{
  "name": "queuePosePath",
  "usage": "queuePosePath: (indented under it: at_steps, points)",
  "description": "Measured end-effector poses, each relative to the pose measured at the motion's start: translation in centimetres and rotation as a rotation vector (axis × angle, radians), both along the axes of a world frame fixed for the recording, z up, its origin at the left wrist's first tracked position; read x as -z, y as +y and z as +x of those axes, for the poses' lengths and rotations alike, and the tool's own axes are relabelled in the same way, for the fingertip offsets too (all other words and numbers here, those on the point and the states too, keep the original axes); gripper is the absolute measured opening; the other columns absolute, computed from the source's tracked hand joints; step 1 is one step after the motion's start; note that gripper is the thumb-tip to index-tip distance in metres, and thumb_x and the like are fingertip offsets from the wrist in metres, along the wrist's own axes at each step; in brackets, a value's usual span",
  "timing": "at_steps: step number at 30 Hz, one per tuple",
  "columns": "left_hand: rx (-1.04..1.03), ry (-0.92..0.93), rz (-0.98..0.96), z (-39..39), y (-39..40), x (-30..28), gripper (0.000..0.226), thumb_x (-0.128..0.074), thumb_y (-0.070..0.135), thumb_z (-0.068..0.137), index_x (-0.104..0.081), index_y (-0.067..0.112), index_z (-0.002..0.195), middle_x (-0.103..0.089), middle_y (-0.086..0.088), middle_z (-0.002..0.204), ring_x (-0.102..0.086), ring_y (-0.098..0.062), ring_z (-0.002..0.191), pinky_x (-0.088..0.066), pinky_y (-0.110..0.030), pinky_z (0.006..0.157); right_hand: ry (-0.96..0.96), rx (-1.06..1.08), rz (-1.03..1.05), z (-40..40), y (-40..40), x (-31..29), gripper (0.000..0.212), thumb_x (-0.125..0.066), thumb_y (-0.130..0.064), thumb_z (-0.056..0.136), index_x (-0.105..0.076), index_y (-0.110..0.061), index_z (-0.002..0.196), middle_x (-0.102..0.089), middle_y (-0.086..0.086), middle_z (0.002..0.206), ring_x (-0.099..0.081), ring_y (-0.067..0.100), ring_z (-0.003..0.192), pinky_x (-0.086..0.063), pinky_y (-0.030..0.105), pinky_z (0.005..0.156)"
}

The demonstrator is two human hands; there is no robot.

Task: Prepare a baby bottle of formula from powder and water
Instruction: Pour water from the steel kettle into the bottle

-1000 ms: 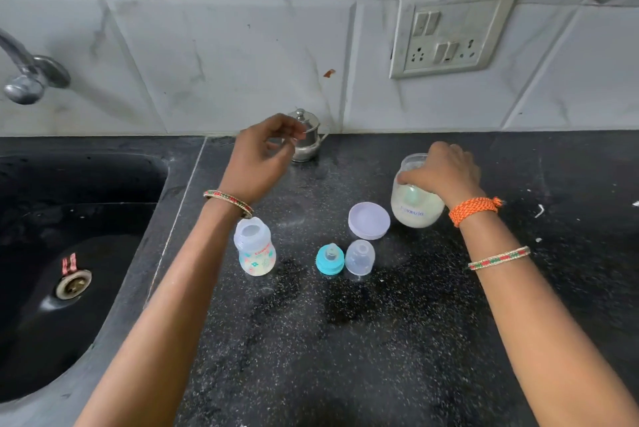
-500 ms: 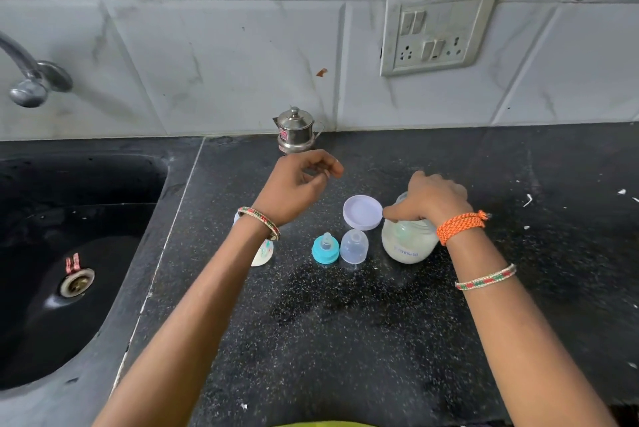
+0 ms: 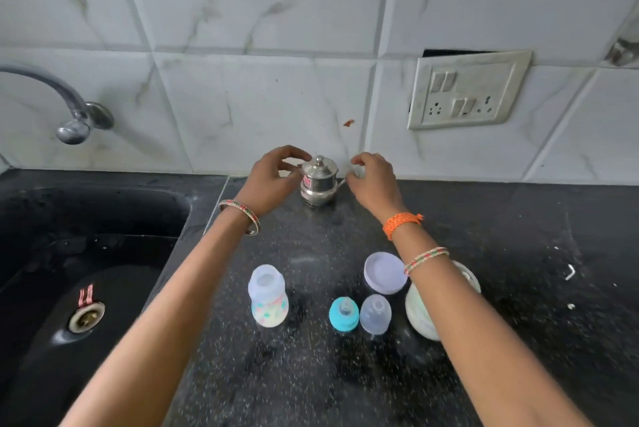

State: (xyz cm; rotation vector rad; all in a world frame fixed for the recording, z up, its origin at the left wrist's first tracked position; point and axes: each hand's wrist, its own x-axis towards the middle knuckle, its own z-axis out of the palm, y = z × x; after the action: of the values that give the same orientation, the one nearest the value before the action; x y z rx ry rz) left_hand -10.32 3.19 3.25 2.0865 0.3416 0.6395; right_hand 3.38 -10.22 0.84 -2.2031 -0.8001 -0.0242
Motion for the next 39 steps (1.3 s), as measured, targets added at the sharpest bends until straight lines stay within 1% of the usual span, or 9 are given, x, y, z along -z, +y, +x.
queuePosePath:
  at_steps: [2, 4, 6, 11, 15, 25, 29, 34, 39]
  points:
    - [-0.026, 0.043, -0.025, 0.9, 2.0, 0.6, 0.024, -0.053, 0.006, 0.085, -0.062, 0.02, 0.103, -0.065, 0.005, 0.103, -0.057, 0.002, 0.069, -0.039, -0.013, 0.052, 0.196, 0.103, 0.209, 2.6, 2.4, 2.1, 0.027, -0.053, -0.002, 0.088, -0.064, -0.001, 0.113, -0.065, 0.017, 0.116, -0.06, 0.027, 0.109, -0.039, 0.016, 0.085]
    - [-0.043, 0.1, -0.069, 1.5, 3.8, 1.7, 0.026, -0.053, 0.005, 0.085, -0.062, 0.021, 0.102, -0.061, 0.007, 0.068, -0.044, -0.007, 0.049, -0.034, -0.019, 0.048, 0.375, 0.188, 0.327, 4.8, 4.2, 4.3, 0.028, -0.051, 0.001, 0.089, -0.064, 0.0, 0.113, -0.066, 0.015, 0.114, -0.061, 0.026, 0.108, -0.041, 0.018, 0.085]
    - [-0.059, 0.135, -0.107, 1.8, 5.4, 3.0, 0.026, -0.054, 0.006, 0.084, -0.063, 0.025, 0.1, -0.049, 0.012, 0.048, -0.039, -0.018, 0.055, -0.037, -0.026, 0.057, 0.531, 0.194, 0.354, 6.6, 5.7, 6.3, 0.03, -0.054, -0.005, 0.092, -0.059, -0.003, 0.121, -0.062, 0.007, 0.115, -0.057, 0.019, 0.109, -0.041, 0.023, 0.092]
    - [-0.085, 0.099, -0.211, 2.1, 7.8, 5.4, 0.028, -0.055, 0.009, 0.084, -0.063, 0.034, 0.089, -0.065, -0.001, 0.088, -0.048, -0.019, 0.076, -0.043, -0.038, 0.069, 0.839, 0.085, 0.496, 9.0, 7.9, 10.0, 0.015, -0.05, -0.019, 0.098, -0.061, -0.012, 0.106, -0.063, 0.014, 0.118, -0.059, 0.027, 0.112, -0.051, 0.039, 0.095]
    - [-0.106, 0.089, -0.273, 2.5, 7.5, 6.4, 0.031, -0.052, -0.001, 0.086, -0.061, 0.028, 0.09, -0.064, 0.011, 0.097, -0.052, -0.021, 0.083, -0.046, -0.038, 0.07, 0.727, 0.129, 0.535, 8.8, 7.8, 10.9, 0.011, -0.055, -0.017, 0.095, -0.061, -0.01, 0.101, -0.064, 0.02, 0.113, -0.063, 0.03, 0.106, -0.056, 0.039, 0.086]
    - [-0.101, 0.056, -0.316, -1.8, 4.7, 5.5, 0.029, -0.052, 0.001, 0.088, -0.06, 0.029, 0.091, -0.063, 0.008, 0.1, -0.06, -0.018, 0.092, -0.05, -0.031, 0.073, 0.404, 0.153, 0.442, 4.2, 4.0, 8.9, 0.016, -0.056, -0.014, 0.093, -0.063, -0.016, 0.079, -0.064, 0.007, 0.078, -0.063, 0.025, 0.077, -0.056, 0.053, 0.08]
    - [-0.105, 0.067, -0.346, -5.6, 2.8, 5.3, 0.028, -0.05, -0.001, 0.089, -0.062, 0.025, 0.095, -0.067, 0.003, 0.1, -0.062, -0.014, 0.089, -0.053, -0.034, 0.077, 0.389, 0.075, 0.509, 1.1, 1.2, 6.9, 0.012, -0.055, -0.012, 0.095, -0.063, -0.013, 0.086, -0.064, 0.009, 0.084, -0.06, 0.018, 0.08, -0.059, 0.043, 0.078]
    - [-0.199, 0.025, -0.411, -10.0, 1.3, 6.6, 0.023, -0.048, 0.001, 0.091, -0.062, 0.019, 0.098, -0.069, 0.002, 0.095, -0.063, -0.012, 0.084, -0.053, -0.03, 0.074, 0.348, -0.06, 0.563, -1.9, -2.1, 4.3, 0.009, -0.055, -0.013, 0.095, -0.062, -0.012, 0.091, -0.063, -0.002, 0.08, -0.062, 0.01, 0.076, -0.059, 0.021, 0.067]
    - [-0.266, 0.024, -0.456, -13.2, -0.1, 9.2, 0.013, -0.053, 0.019, 0.094, -0.063, 0.019, 0.101, -0.07, 0.002, 0.1, -0.063, -0.012, 0.087, -0.053, -0.036, 0.078, 0.322, -0.178, 0.494, -4.2, -4.3, 2.3, 0.01, -0.056, -0.02, 0.094, -0.063, -0.012, 0.094, -0.066, -0.002, 0.082, -0.064, 0.01, 0.077, -0.059, 0.021, 0.065]
